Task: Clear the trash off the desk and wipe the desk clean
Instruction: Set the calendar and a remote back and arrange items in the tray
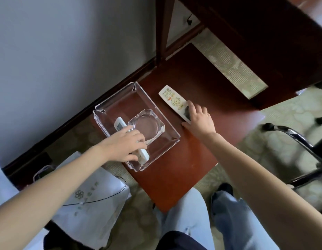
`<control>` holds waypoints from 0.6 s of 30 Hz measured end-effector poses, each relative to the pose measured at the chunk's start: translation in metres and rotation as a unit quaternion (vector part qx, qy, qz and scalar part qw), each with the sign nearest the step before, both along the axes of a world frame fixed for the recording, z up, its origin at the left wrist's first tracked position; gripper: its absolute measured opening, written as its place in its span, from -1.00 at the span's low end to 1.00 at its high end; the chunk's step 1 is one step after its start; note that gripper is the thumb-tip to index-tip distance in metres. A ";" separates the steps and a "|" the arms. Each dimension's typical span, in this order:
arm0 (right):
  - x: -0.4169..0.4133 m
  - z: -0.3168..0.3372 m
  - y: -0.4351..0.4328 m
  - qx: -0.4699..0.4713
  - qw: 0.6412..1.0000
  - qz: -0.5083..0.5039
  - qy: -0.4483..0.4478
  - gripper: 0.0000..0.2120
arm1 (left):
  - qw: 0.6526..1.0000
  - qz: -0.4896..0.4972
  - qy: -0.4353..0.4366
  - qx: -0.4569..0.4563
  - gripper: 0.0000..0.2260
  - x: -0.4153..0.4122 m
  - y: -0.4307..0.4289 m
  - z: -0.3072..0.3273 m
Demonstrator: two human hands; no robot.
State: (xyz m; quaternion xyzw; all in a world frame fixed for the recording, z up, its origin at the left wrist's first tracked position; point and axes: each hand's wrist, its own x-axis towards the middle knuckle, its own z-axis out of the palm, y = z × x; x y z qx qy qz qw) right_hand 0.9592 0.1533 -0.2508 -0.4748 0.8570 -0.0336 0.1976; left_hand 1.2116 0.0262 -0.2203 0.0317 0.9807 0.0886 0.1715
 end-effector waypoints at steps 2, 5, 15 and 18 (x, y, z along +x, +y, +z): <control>0.001 -0.002 -0.004 -0.003 1.000 -0.016 -0.005 -0.22 | 1.000 -0.012 0.008 0.024 -0.70 -0.003 -0.003 -0.004; 0.000 0.004 -0.002 -0.009 0.998 -0.042 -0.046 -0.31 | 0.998 -0.031 -0.003 0.058 -0.70 -0.008 -0.005 -0.001; -0.014 0.114 0.050 -0.062 0.971 -0.175 -0.152 -0.44 | 0.964 0.139 0.004 0.224 -0.65 -0.030 -0.002 0.097; -0.021 0.169 0.061 -0.102 0.959 -0.206 -0.163 -0.39 | 0.948 0.184 0.024 0.259 -0.62 -0.055 0.003 0.146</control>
